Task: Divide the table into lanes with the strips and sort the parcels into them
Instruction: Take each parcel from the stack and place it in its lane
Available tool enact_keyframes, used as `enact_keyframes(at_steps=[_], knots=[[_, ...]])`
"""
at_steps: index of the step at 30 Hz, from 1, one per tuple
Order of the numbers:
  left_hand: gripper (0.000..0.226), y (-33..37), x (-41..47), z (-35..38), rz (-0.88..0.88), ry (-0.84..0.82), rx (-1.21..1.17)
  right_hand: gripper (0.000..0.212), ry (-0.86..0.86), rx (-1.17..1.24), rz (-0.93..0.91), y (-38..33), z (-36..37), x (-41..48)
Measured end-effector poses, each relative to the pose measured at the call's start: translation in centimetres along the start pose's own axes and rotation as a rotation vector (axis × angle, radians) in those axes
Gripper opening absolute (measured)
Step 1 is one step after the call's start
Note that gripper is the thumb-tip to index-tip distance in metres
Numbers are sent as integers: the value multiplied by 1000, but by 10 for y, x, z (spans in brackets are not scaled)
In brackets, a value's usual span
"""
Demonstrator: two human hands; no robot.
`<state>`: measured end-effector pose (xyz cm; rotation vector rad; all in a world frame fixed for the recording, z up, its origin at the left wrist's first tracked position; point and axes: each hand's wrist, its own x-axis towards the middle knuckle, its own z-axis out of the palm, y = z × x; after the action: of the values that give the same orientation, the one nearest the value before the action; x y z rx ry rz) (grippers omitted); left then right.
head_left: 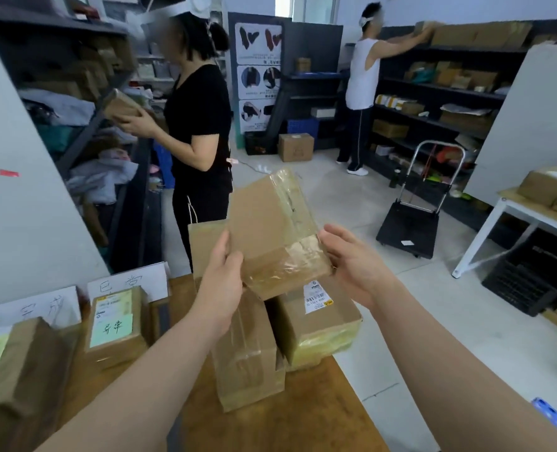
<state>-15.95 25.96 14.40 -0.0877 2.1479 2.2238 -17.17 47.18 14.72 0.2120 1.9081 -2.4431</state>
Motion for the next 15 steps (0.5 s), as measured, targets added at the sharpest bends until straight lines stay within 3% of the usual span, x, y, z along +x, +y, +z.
enact_keyframes(at_steps=[2,4,6,8,11,15], knots=[[55,0,-27,-3,-47,16,48,71,-54,15,5,2,-2,-19],[85,3,-55,-1,-123,12,81,101,-117,-92,-25,3,-2,-41],[127,5,-81,5,-173,31,107,110,-160,-203,-77,6,3,-65],[147,3,-106,11,-178,50,99,107,-193,-281,-123,11,7,-88],[132,-7,-139,13,-204,59,-52,104,-198,-325,-162,20,8,-119],[72,-23,-181,9,-317,58,-350,42,-181,-143,-48,27,-1,-144]])
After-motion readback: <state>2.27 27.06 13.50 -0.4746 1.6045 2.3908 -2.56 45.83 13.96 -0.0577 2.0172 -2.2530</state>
